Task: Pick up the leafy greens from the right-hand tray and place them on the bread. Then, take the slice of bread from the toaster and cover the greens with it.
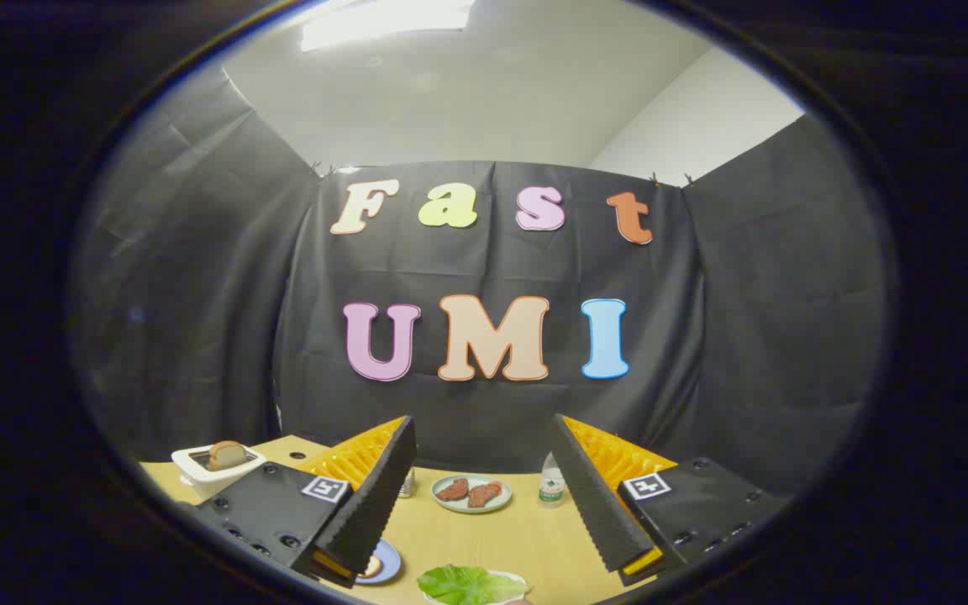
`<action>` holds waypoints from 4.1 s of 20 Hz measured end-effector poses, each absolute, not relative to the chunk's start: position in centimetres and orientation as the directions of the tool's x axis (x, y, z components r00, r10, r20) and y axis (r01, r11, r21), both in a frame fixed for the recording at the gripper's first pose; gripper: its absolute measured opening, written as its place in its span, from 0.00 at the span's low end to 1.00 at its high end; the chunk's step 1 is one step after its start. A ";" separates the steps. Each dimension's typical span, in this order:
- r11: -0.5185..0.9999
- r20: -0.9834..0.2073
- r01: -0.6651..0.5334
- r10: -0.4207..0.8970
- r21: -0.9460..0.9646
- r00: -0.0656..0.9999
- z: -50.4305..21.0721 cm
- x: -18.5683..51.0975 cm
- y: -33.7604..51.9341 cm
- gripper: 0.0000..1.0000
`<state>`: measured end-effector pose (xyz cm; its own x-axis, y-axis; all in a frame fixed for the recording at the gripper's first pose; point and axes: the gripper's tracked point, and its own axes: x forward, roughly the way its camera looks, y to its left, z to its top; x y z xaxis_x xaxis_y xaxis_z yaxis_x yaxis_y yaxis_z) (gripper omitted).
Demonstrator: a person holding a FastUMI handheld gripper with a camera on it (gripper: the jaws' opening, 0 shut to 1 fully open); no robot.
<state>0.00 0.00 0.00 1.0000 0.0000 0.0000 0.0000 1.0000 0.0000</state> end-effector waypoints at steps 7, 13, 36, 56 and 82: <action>1.000 -0.004 0.018 -0.018 0.010 1.000 -0.4 -0.2 -1.8 1.00; 1.000 -0.005 0.004 -0.004 0.011 1.000 -0.6 -0.1 -2.4 1.00; 0.923 -0.279 -0.379 0.350 -0.059 0.894 -11.2 3.0 0.0 1.00; 0.794 -0.607 -0.607 0.473 -0.020 0.639 -27.1 2.0 1.4 1.00; 0.701 -0.833 -0.709 0.432 0.071 0.345 -40.3 -0.8 2.1 1.00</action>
